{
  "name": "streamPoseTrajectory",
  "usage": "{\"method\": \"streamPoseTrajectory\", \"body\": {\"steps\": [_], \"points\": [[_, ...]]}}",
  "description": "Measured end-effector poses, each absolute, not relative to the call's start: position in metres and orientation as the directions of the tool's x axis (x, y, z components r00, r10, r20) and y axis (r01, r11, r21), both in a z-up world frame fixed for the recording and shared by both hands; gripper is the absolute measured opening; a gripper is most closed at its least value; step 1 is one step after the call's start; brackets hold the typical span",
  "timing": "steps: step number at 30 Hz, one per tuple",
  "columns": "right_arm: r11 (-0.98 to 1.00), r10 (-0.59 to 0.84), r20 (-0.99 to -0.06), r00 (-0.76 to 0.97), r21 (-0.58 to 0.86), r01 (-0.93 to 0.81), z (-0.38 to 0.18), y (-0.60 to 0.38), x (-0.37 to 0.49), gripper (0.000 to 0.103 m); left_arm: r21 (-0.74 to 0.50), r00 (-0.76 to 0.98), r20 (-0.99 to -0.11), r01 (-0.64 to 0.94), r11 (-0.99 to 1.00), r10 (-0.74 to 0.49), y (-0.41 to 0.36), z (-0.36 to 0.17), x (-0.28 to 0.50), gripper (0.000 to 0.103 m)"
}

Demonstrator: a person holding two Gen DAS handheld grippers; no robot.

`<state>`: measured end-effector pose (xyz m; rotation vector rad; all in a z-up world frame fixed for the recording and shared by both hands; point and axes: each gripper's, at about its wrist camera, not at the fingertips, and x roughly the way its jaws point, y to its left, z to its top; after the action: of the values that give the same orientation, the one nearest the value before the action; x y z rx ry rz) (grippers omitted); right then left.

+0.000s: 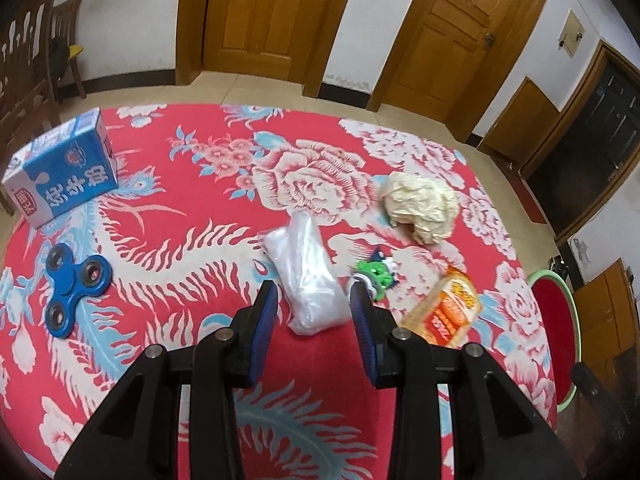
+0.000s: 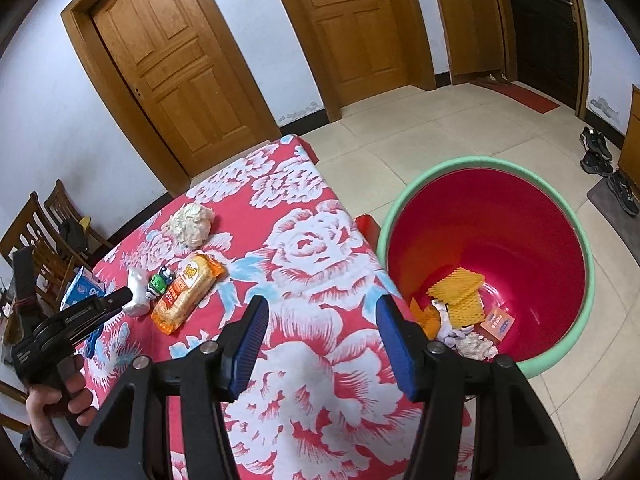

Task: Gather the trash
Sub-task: 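Grasp the white plastic bag with the left gripper, then grasp the packaged snack bread with the right gripper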

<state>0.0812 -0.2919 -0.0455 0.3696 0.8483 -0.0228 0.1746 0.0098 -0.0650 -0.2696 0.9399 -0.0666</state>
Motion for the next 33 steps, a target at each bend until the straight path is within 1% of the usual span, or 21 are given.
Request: {"method": "streamPoseTrajectory", "body": {"steps": [7,11,17,21,33], "points": [[0.942,0.127,-0.751,0.648,0.296,0.157,-0.049,-0.286,0.087,0.059,-0.283,0.572,-0.798,-0.075,0.956,-0.191,0.013,-0.079,0.184,0.037],[0.947,0.125,-0.754,0.645,0.284,0.148,-0.048,-0.279,0.091,0.059,-0.294,0.588,-0.782,-0.061,0.954,-0.204,0.015,-0.081,0.183,0.037],[0.955,0.130,-0.761,0.636,0.269,0.127,-0.049,-0.266,0.096,0.059,-0.305,0.602,-0.767,-0.039,0.951,-0.222,0.017,-0.082,0.182,0.033],[0.958,0.133,-0.766,0.629,0.262,0.117,-0.049,-0.257,0.101,0.059,-0.330,0.605,-0.757,-0.028,0.944,-0.247,0.020,-0.081,0.179,0.033],[0.964,0.172,-0.778,0.604,0.258,0.058,-0.052,-0.217,0.125,0.059,-0.339,0.656,-0.719,-0.043,0.940,-0.230,0.038,-0.065,0.170,0.033]]}}
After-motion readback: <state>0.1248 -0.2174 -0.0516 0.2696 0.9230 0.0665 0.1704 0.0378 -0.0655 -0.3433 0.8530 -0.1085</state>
